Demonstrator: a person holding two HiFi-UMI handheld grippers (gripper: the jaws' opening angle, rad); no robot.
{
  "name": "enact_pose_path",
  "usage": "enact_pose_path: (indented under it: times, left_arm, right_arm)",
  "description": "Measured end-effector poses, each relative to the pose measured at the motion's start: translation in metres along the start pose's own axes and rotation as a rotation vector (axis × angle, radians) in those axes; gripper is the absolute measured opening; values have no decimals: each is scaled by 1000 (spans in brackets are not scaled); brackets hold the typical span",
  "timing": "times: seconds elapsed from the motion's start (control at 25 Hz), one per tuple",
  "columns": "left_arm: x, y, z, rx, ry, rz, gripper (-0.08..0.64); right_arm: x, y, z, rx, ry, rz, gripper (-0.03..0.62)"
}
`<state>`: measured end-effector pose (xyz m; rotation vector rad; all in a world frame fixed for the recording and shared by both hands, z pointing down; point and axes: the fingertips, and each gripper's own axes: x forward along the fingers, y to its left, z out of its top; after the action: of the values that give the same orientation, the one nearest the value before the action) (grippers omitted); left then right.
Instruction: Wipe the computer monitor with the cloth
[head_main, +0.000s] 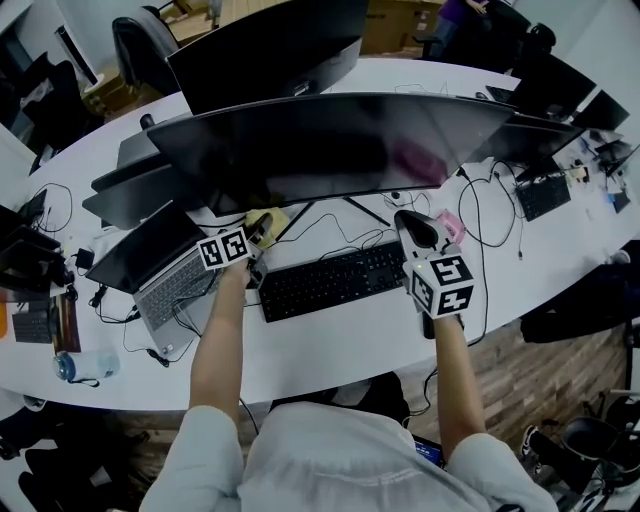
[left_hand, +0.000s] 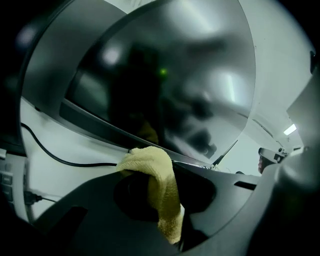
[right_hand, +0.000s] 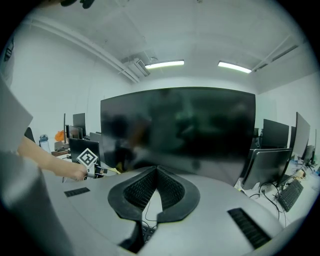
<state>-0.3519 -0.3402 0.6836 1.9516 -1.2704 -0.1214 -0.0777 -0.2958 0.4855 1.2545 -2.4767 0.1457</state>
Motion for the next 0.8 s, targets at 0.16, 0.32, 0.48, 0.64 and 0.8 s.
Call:
enact_pose_path:
  times: [0.16,0.32,0.48,0.64,0.8]
  left_arm:
    - [14,-12,-5,-7,13,-9,81]
    - [28,-29,-12,-21,8,-9,81]
    - [46,-47,-18,-29,18,-6,81]
    - [66,-66,-27,-38,22,-8,81]
    - [83,-85,-35,-46,17,-11,81]
  right_arm:
    - [-10,-17,-4,9,-7,-12,26]
    - [-21,-41,-11,9,3,-21,26]
    - [-31,-66,-19,20,15,-38,26]
    - [-39,-94,-25,28,23,-47,26]
    - [-48,-118,-28,34,26,-56,26]
